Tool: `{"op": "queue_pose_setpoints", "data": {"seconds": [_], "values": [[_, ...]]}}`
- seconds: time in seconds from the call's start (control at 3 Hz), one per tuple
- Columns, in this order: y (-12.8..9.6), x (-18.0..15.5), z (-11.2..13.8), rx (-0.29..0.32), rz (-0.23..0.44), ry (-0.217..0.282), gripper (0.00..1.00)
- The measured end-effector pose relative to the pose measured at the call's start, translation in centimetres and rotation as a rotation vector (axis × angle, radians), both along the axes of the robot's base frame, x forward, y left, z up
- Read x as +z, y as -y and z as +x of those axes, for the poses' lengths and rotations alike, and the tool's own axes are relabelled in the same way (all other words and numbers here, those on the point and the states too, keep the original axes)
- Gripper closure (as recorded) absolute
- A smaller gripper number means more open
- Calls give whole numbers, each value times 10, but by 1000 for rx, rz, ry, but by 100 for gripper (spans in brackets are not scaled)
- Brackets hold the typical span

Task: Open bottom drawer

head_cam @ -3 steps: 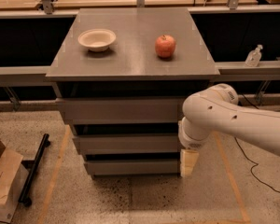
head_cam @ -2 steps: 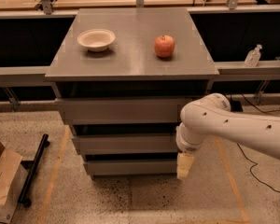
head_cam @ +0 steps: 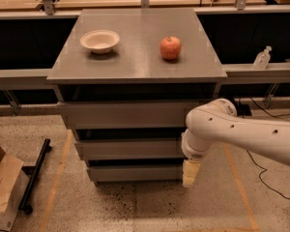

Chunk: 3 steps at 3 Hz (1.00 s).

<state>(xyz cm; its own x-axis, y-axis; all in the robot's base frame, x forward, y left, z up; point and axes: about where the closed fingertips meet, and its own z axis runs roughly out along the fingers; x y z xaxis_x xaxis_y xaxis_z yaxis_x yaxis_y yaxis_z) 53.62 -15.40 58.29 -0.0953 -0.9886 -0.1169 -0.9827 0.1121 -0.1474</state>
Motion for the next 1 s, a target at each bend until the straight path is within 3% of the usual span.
{"op": "queue_pose_setpoints", "data": {"seconds": [0.33,0.67,1.0], "values": [[-7,-24,7,11,26,-30,0],[-12,-73,21,1,137,-76,0],[-11,-101,26,-18,223,-98,0]]}}
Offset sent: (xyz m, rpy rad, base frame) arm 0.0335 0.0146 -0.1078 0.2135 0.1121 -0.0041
